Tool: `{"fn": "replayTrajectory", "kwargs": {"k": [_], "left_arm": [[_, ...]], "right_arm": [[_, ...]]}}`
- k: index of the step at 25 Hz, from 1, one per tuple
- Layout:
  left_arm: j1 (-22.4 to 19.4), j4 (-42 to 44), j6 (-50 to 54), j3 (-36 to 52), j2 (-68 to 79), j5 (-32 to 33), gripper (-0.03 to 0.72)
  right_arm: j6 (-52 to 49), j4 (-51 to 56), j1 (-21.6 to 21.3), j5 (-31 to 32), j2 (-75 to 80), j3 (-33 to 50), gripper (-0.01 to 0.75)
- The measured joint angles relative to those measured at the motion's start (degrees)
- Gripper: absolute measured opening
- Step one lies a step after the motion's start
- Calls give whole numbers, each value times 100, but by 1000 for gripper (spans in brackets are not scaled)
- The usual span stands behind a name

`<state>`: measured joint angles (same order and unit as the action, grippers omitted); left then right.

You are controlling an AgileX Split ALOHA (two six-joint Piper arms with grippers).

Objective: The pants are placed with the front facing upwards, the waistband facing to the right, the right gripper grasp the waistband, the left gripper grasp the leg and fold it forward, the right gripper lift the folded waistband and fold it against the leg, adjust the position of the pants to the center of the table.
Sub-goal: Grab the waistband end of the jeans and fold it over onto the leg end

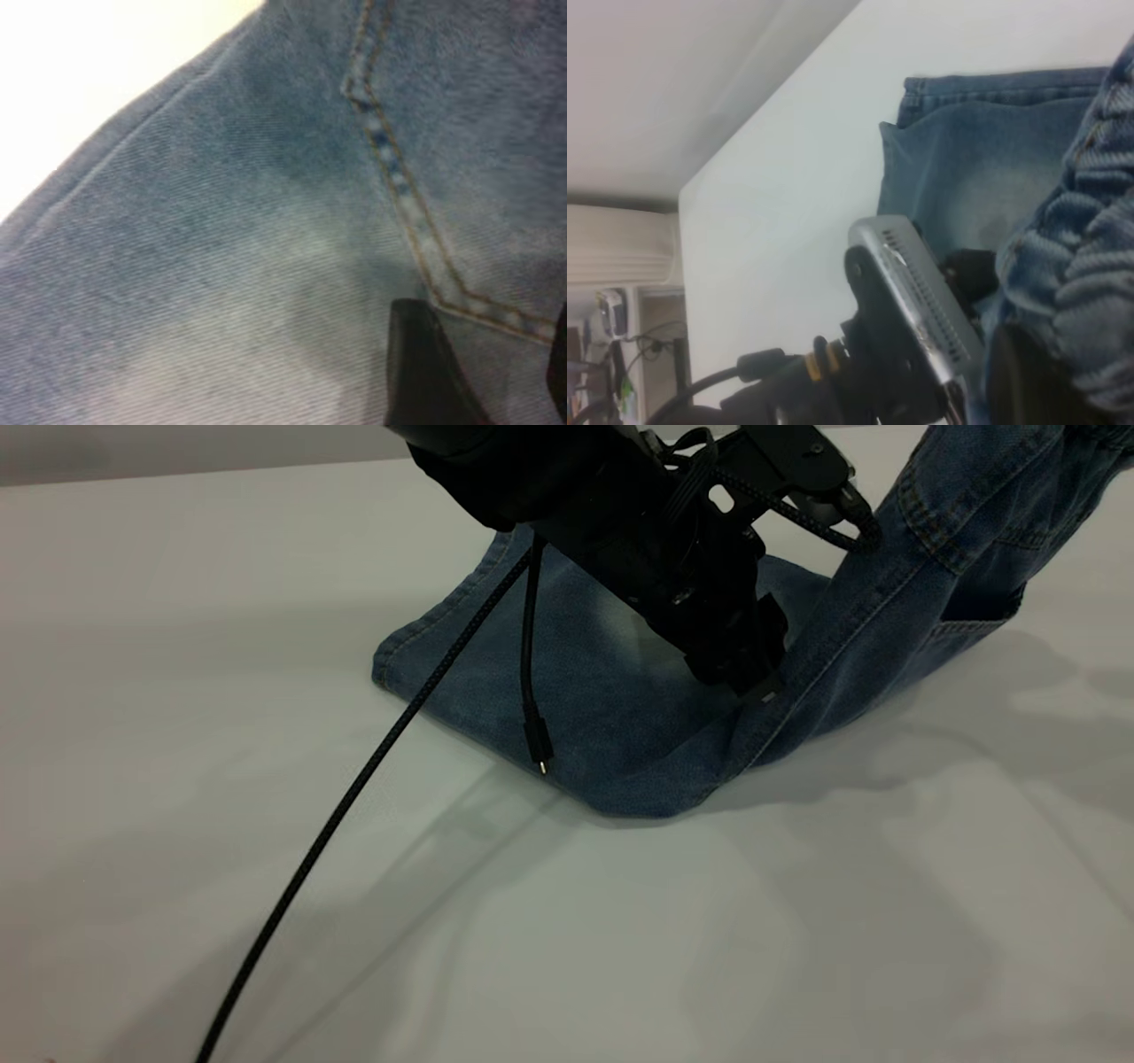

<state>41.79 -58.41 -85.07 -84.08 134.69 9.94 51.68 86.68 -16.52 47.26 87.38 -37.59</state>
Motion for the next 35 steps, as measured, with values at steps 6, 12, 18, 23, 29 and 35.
{"fn": "replayTrajectory", "kwargs": {"k": [6,12,18,23,29,35], "left_arm": [[-61,-3,0,-5,-125,-55,337],[-487,130,5,0,-241,50,337],[-1069,153,36,57,-241,455,337],[-1139,637,44,262,-241,707,337],[-1143,1095,256,395,-214,594,337],[-1143,1048,256,399,-205,594,320]], "right_arm": [[0,-123,0,-72,5,0,80],[0,-128,0,-79,5,0,79],[19,-123,0,-34,5,0,79],[428,164,0,317,5,0,79],[640,473,0,592,5,0,79],[885,719,136,940,5,0,79]]}}
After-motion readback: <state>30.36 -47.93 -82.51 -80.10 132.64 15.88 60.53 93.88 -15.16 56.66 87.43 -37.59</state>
